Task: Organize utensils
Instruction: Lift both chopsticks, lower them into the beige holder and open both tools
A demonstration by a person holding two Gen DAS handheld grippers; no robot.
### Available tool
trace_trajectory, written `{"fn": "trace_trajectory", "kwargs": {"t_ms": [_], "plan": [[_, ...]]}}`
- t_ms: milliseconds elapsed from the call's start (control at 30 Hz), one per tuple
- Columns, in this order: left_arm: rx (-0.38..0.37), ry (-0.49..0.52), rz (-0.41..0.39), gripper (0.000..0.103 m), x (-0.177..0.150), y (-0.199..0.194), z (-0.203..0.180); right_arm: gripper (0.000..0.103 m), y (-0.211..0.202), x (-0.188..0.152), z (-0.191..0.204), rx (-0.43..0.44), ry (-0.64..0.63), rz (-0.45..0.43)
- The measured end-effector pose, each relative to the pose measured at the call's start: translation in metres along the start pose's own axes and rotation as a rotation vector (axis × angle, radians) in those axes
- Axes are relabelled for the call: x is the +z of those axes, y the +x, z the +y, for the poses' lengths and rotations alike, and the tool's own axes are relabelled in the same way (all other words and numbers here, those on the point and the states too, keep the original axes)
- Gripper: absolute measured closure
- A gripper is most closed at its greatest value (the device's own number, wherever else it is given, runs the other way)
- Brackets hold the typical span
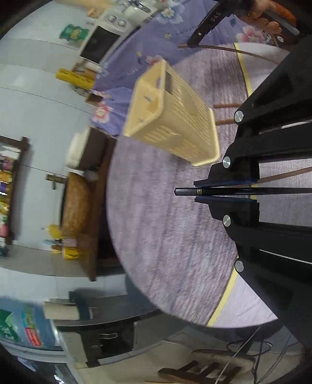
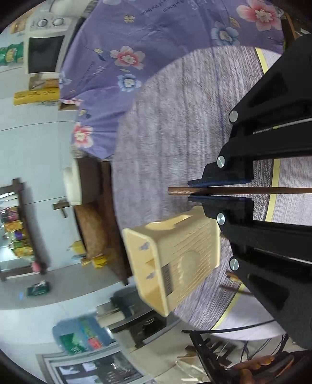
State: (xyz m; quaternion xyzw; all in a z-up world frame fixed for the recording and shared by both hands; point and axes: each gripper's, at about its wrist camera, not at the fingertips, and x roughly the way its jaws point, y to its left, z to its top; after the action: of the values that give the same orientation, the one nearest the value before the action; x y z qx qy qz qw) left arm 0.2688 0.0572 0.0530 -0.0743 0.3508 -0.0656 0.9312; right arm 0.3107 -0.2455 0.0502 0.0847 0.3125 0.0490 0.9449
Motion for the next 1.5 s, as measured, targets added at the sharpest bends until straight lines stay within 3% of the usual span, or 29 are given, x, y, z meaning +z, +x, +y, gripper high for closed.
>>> {"fn": "trace_trajectory", "kwargs": {"t_ms": [233,633,800,967,1067,1200,1500], "plan": [[0.009,0.033,-0.128,0.095,0.021,-0.047,0.005,0.095,-0.058,0.028,-0.008,0.027,0.005,-0.109],[0.022,0.017,-0.209,0.095,0.048,-0.063,0.017,0.095,-0.072,0.048,-0.001,0.009,-0.03,-0.129],[0.005,0.024,-0.296,0.095,0.093,-0.089,0.005,0.095,-0.088,0.091,0.014,0.002,-0.057,-0.202],[-0.096,0.004,-0.382,0.095,0.143,-0.118,-0.026,0.095,-0.124,0.15,0.04,0.071,-0.027,-0.353],[-0.144,0.011,-0.428,0.095,0.154,-0.126,-0.048,0.095,-0.135,0.171,0.055,0.092,-0.014,-0.427],[-0.176,0.027,-0.428,0.095,0.149,-0.105,-0.074,0.095,-0.116,0.17,0.07,0.101,-0.006,-0.432],[-0.133,0.033,-0.31,0.095,0.109,-0.021,-0.091,0.095,-0.022,0.121,0.062,0.074,0.05,-0.274]]}}
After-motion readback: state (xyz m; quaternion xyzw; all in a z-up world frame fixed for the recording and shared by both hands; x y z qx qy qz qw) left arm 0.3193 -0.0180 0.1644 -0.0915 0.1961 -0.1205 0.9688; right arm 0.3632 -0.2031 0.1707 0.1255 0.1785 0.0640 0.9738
